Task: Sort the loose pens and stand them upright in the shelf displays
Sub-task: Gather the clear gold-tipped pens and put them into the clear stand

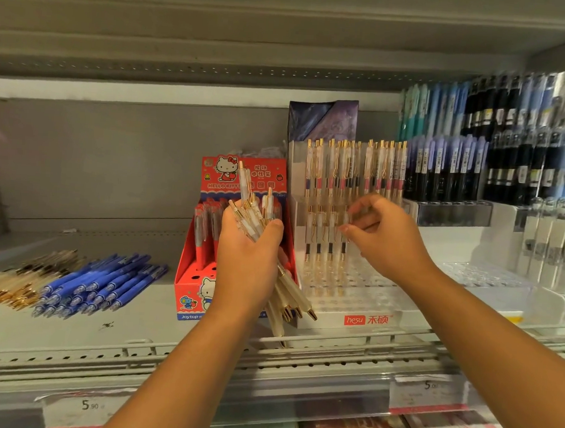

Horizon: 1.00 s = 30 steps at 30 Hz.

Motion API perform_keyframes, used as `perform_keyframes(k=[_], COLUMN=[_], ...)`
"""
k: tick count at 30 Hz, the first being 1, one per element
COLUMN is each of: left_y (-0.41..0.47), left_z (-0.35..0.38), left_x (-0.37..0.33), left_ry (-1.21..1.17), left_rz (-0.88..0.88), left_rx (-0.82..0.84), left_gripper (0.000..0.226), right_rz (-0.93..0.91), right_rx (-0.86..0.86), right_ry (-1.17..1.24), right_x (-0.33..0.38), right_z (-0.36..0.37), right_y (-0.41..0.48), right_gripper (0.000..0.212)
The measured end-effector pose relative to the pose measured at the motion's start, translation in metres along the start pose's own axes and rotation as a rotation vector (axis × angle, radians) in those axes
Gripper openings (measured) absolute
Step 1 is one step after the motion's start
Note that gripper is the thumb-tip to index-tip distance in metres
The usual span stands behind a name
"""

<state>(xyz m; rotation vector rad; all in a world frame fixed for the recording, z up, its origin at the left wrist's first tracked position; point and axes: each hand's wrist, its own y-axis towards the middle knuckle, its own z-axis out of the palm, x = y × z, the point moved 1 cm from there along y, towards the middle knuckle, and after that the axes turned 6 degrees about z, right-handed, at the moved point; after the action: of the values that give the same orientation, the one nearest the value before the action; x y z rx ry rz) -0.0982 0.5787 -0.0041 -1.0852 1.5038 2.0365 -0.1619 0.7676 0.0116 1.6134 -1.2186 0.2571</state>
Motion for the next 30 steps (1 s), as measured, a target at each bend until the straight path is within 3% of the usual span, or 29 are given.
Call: perform_keyframes(k=[10, 16, 20, 30], left_y=[0.001, -0.002, -0.004, -0.003], left_z=[0.000, 0.001, 0.003, 0.004], left_x=[0.003, 0.000, -0.004, -0.004], left_ry=[0.000, -0.066, -0.109, -0.209], left_rz=[0.044, 0.092, 0.100, 0.001], left_rx=[0.023, 0.065, 0.103, 0.096], left_gripper=[0.014, 0.014, 0.016, 0.020], right_rz=[-0.107, 0.008, 0.089, 0.154], right_rx=[-0.158, 0.132, 0.261, 0.239], right_ry=[-0.002, 0.445, 0.521, 0.602], right_x=[0.016, 0.055, 0.072, 0.069], right_z=[-0.006, 0.010, 0.024, 0.033], right_y=[-0.010, -0.024, -0.029, -0.028], right_gripper=[0.014, 0.014, 0.022, 0.022])
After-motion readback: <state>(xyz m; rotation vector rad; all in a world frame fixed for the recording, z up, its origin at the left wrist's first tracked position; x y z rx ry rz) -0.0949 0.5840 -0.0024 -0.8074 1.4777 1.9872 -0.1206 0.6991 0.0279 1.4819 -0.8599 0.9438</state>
